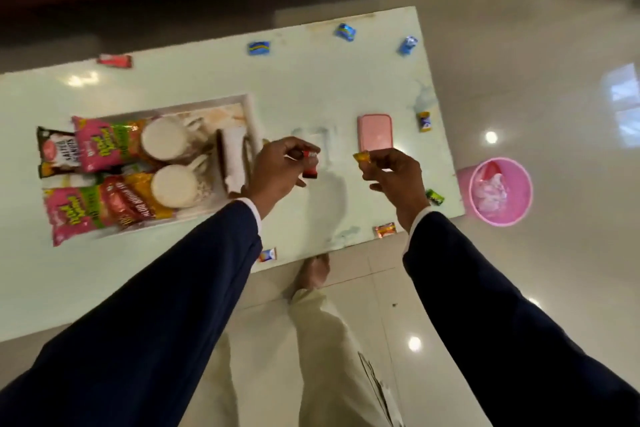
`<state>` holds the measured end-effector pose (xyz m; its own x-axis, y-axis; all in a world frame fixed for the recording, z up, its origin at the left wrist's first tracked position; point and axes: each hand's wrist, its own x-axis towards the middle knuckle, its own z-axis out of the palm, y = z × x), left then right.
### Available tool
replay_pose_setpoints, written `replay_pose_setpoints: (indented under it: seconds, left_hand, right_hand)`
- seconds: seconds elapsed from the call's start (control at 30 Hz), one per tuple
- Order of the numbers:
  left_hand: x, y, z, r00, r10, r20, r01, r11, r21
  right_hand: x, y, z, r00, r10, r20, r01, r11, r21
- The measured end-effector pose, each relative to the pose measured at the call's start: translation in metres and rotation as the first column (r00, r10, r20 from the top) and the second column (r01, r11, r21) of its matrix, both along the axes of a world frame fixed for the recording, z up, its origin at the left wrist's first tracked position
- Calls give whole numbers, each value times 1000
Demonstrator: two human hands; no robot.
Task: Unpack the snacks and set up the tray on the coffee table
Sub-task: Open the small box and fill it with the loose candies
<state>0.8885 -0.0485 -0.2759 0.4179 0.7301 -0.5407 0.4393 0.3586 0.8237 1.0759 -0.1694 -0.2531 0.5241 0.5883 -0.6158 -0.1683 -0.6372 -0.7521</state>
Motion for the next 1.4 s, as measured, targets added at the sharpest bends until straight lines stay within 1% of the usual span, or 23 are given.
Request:
replay_pose_setpoints:
  seconds: [0.07,0.13,0.23,0.3,0.4,0.5,0.57,0.63,0.7,0.77,0.83,0.87,0.93,0.97,1.03,1.1,1.17,1.2,1.3,1.4]
  left_hand:
    - [34,4,-4,996,23,-85,-15,996,93]
    - [58,8,-12,984,33,-174,-2,985,171]
    - [70,12,-29,946,49,-322,8,985,173]
    - [69,12,-39,929,59,-365,-3,989,151]
    - [58,9,-49,919,76,-388,-13,987,163]
    - [39,6,-53,914,92,-395,17,964,265]
    - [26,1,-50,923,104,-371,14,953,302]
    - [7,-4,-46,935,107,-338,4,950,311]
    - [-11,-8,-45,954,104,-282,-31,968,250]
    - [-35,-7,-41,965,118,-234,-78,982,174]
    - [-61,-6,-34,979,133,-156,-112,984,141]
    - [-71,-5,-29,985,130,-116,-111,981,160]
    - [-101,1,-13,991,126,-49,-110,962,249]
    - [-118,7,-5,991,131,-6,-124,950,286]
    - [-154,20,11,992,120,42,-127,905,406]
    - [-201,38,23,990,139,18,-128,844,520]
    - [-255,59,24,971,233,-45,-168,807,566]
    - [-279,66,22,951,296,-89,-197,801,566]
    - [-373,85,7,848,485,-215,-324,794,515]
    - [-459,99,-12,776,542,-322,-368,805,466]
  right_hand:
    - [22,5,-9,994,42,105,-36,998,-55]
    - [34,14,-20,986,97,139,-85,992,-89]
    - [34,28,-32,978,168,125,-155,982,-107]
    - [29,37,-39,974,195,116,-184,978,-103]
    - [18,48,-46,969,230,88,-222,971,-87]
    - [8,54,-49,970,225,90,-220,973,-68]
    - [5,53,-51,970,215,113,-207,975,-75]
    - [-1,54,-52,957,239,166,-223,969,-107]
    - [-4,54,-50,932,271,243,-240,959,-148]
    - [-15,56,-46,924,288,253,-260,956,-137]
    - [-30,59,-40,923,291,250,-270,956,-114]
    - [-38,61,-36,926,285,248,-267,958,-104]
    - [-66,73,-28,932,289,219,-279,957,-77]
    - [-83,83,-24,925,315,214,-309,949,-62]
    - [-118,109,-17,897,381,224,-385,923,-28]
    - [-167,141,-10,859,456,232,-473,881,24]
    - [-221,175,-4,812,530,244,-561,825,72]
    - [-245,189,-3,790,563,243,-597,797,93]
    - [-330,231,-6,710,665,230,-699,705,122]
    - [-405,264,-11,646,720,254,-761,633,141]
